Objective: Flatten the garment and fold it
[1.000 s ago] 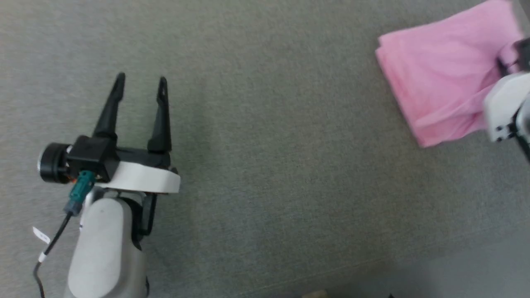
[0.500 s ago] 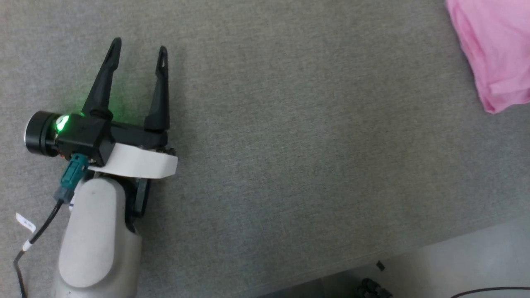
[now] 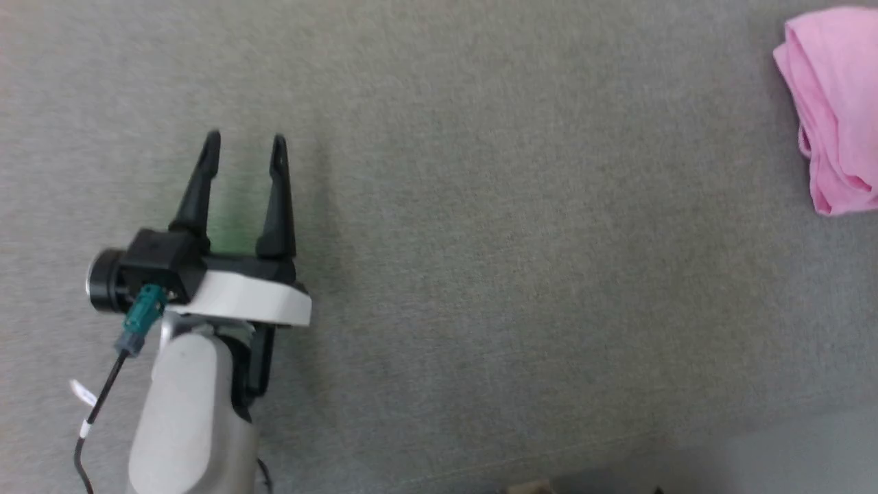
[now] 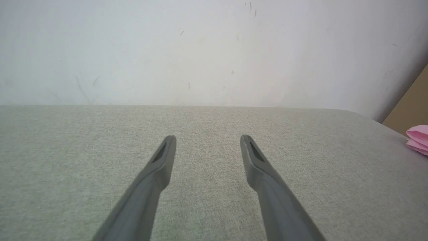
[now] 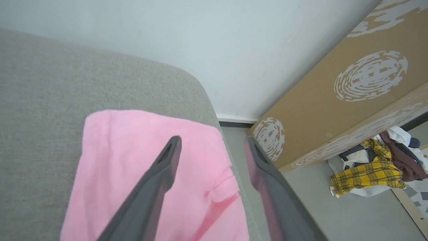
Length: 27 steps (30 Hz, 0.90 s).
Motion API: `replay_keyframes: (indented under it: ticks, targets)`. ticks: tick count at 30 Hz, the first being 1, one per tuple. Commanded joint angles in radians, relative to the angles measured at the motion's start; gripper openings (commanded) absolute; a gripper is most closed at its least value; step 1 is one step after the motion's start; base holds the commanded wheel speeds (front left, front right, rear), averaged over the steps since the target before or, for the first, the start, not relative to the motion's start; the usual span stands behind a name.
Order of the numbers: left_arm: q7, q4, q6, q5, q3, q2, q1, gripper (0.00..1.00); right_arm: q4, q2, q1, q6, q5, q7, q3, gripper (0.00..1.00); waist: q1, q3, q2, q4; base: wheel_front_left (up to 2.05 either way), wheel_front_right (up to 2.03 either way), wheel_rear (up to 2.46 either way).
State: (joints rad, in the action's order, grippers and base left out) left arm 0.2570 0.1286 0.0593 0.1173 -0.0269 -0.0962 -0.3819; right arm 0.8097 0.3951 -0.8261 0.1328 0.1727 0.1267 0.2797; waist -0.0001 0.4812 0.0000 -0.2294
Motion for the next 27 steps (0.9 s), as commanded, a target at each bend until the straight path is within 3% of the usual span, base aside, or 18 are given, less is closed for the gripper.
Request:
replay_keyframes:
  ticks: [1,8,15,21,27]
  targets:
    - [0.004,0.004,-0.005,0.012,0.006,0.008,0.03,1.0,-0.03,-0.024,0.041,-0.002,-0.037,0.034,0.0,1.0,0.0001,-0.137,0.0,0.091,0.0,0.0,0.0]
    - [0.005,0.034,-0.004,0.046,0.019,0.03,0.107,1.0,-0.233,-0.107,0.234,-0.002,-0.203,0.101,-0.045,1.0,0.0001,-0.271,0.0,0.171,0.0,0.0,0.0]
    - [0.005,0.065,-0.005,0.061,0.014,0.041,0.171,1.0,-0.485,-0.206,0.467,-0.002,-0.292,0.107,-0.124,1.0,0.0001,-0.365,0.0,0.233,0.0,0.0,0.0]
    - [0.005,0.08,-0.002,0.061,-0.001,0.044,0.22,1.0,-0.628,-0.278,0.624,-0.002,-0.326,0.098,-0.147,1.0,0.0001,-0.411,0.0,0.271,0.0,0.0,0.0]
    - [0.005,0.085,-0.006,0.065,-0.018,0.045,0.254,1.0,-0.695,-0.319,0.734,-0.002,-0.313,0.097,-0.158,1.0,0.0001,-0.435,0.0,0.304,0.0,0.0,0.0]
